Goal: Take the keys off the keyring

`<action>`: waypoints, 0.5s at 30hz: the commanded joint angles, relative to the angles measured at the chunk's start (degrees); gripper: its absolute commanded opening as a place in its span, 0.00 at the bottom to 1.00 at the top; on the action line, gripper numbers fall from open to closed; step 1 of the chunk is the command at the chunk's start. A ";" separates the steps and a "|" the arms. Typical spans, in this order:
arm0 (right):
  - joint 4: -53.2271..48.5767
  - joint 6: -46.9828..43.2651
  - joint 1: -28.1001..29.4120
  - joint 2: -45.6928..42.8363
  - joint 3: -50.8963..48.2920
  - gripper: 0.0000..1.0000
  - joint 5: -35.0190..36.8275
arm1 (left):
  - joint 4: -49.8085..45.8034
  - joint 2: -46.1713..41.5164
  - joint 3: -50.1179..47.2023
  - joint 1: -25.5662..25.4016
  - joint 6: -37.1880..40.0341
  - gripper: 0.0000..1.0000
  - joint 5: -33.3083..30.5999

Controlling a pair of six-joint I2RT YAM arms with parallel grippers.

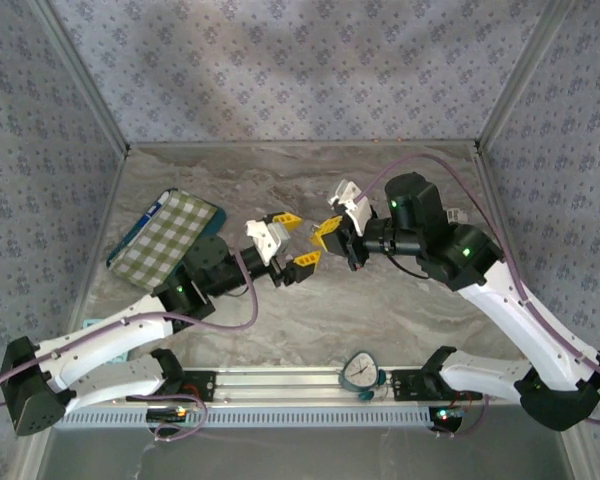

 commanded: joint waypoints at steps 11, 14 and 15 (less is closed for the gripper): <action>-0.14 -1.06 1.48 -0.21 0.18 0.00 0.38 | 2.63 2.57 5.01 -0.37 1.68 0.50 -1.67; -0.11 -1.14 1.60 -0.48 0.17 0.00 0.31 | 2.17 2.55 5.01 -0.37 1.90 0.39 -1.91; -0.06 -1.16 1.63 -0.55 0.17 0.00 0.28 | 2.11 2.49 5.01 -0.37 1.94 0.35 -1.91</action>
